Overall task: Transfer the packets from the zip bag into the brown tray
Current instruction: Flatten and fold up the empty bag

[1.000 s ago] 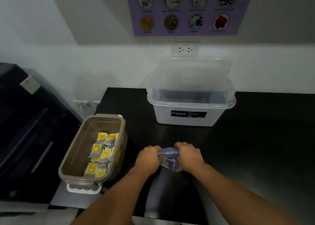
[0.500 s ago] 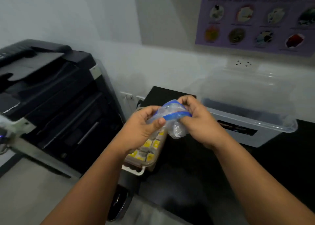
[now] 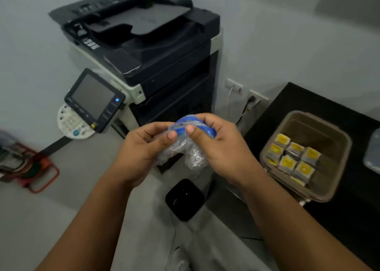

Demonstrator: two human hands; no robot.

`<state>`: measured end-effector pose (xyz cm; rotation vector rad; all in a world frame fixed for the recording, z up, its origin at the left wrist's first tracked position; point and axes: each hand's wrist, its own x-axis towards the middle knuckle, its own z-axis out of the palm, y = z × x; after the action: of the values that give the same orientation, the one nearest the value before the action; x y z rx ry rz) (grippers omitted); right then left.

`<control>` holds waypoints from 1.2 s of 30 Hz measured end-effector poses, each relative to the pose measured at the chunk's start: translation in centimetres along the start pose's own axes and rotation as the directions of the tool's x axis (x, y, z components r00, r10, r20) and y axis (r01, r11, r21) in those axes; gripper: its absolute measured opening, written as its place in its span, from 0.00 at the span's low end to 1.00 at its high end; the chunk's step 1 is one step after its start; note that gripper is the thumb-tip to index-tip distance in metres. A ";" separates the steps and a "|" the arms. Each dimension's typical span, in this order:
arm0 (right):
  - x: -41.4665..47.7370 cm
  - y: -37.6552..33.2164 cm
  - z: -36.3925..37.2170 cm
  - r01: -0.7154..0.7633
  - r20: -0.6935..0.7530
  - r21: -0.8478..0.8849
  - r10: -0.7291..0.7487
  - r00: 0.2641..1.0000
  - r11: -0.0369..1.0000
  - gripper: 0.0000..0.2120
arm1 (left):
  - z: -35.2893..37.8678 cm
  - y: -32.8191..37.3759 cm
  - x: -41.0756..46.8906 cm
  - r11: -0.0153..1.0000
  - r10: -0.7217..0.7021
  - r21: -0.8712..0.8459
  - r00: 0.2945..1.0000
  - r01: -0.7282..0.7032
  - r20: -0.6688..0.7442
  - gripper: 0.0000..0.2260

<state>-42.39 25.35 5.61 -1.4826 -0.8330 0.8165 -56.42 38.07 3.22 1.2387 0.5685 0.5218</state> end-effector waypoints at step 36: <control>4.1 75.3 9.4 -0.939 -0.418 0.001 0.853 0.313 0.345 0.32 | -21.4 -64.7 5.6 0.746 -0.282 0.377 0.773 0.549 -0.568 0.14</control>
<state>-45.20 29.39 -70.20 -2.2832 0.3515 1.2291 -62.28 41.18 -64.78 1.4315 1.4753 0.2689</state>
